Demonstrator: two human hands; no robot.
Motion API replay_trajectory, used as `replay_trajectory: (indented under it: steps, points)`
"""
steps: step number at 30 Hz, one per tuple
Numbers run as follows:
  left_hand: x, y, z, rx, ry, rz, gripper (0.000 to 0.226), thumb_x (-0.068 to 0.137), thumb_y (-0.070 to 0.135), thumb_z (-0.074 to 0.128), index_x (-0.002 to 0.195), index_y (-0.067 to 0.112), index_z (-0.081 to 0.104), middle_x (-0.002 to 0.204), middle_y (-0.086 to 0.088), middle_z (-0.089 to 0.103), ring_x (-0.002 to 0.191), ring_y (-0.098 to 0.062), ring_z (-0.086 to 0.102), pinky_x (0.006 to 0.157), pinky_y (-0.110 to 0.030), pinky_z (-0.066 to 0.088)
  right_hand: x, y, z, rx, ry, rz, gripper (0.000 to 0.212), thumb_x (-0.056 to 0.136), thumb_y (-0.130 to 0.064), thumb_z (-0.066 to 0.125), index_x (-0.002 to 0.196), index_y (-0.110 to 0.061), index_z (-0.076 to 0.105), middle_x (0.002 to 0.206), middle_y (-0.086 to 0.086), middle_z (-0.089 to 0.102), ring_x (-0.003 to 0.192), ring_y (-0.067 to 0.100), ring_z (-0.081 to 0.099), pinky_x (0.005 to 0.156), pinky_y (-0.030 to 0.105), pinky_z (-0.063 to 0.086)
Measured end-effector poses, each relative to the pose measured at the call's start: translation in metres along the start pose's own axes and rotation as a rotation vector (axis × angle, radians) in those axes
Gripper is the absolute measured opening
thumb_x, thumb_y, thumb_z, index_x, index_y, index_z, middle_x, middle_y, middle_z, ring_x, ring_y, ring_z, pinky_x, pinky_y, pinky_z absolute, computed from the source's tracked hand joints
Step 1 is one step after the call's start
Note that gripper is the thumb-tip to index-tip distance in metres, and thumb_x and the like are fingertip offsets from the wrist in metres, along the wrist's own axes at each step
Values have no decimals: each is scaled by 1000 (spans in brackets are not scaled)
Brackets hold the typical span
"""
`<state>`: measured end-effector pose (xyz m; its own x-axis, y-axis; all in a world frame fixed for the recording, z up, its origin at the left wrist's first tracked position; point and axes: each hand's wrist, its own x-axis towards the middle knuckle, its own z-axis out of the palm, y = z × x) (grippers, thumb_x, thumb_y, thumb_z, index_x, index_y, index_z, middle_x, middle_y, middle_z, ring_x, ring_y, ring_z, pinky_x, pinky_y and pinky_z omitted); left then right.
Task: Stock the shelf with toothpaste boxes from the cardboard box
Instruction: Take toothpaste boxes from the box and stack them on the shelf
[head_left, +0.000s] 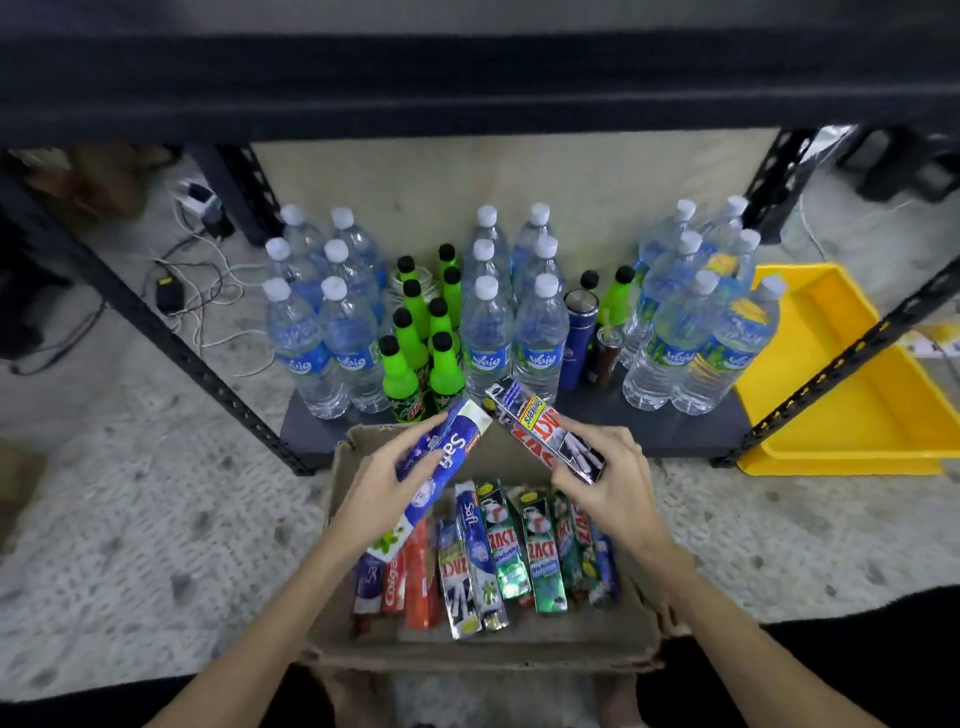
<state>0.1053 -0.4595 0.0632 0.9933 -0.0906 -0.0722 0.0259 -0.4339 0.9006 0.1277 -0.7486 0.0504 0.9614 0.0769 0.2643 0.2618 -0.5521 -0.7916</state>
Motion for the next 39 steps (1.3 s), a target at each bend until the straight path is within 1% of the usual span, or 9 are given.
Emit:
replay_trajectory:
  steps: [7,11,15,20,28,32,35,37,39]
  points:
    - [23,150,-92,90,-174,178,49,93,39,64,139,53,53,118,17,71,107,-13,71,89,-38,59,52,-87,-128,35,23,-180,61,73,-4,86,125,-33,73,107,-23,70,105,12,63,87,16,48]
    - [31,241,-130,125,-258,287,54,90,24,70,138,47,57,117,9,74,106,-10,70,95,-25,55,81,-137,-197,60,12,-262,55,76,-11,87,123,-37,73,105,-8,71,99,12,66,78,12,48]
    - [52,311,-162,179,-303,351,53,87,20,74,135,39,63,118,-1,74,101,-16,70,94,-35,57,115,-177,-249,40,20,-383,51,75,-19,87,122,-34,74,105,-5,73,99,14,67,77,16,50]
    - [101,369,-181,330,-326,385,44,97,24,64,139,37,58,127,18,69,114,-3,66,94,-17,52,165,-197,-292,-7,-8,-397,47,76,-29,87,119,-43,74,105,-9,69,96,16,69,71,26,55]
    - [197,400,-178,500,-472,233,39,102,40,53,141,42,55,130,15,68,117,-18,68,100,-43,54,255,-177,-314,-155,-82,-350,42,73,-39,88,111,-51,75,104,-12,74,97,5,70,86,38,59]
    - [228,409,-168,617,-411,287,39,102,39,54,141,38,57,135,22,62,123,-4,61,107,-31,48,292,-164,-318,-135,-150,-340,39,78,-35,86,115,-42,76,110,-16,75,105,1,69,96,39,57]
    - [232,405,-152,617,-213,363,35,101,40,57,135,48,60,130,27,63,115,8,59,101,-15,46,318,-151,-324,-195,-118,-347,41,76,-47,83,116,-46,74,112,-19,71,109,0,64,98,37,55]
    - [231,393,-139,563,-7,461,29,94,51,62,123,51,67,118,27,68,107,5,62,99,-21,49,334,-141,-326,-245,-88,-358,44,77,-55,80,119,-50,71,118,-22,67,114,2,59,101,39,52]
    - [231,386,-133,527,42,523,32,80,64,70,109,52,73,108,24,71,101,-3,64,94,-29,51,350,-128,-326,-327,-65,-384,46,80,-61,73,125,-53,67,128,-18,63,122,7,51,106,44,46]
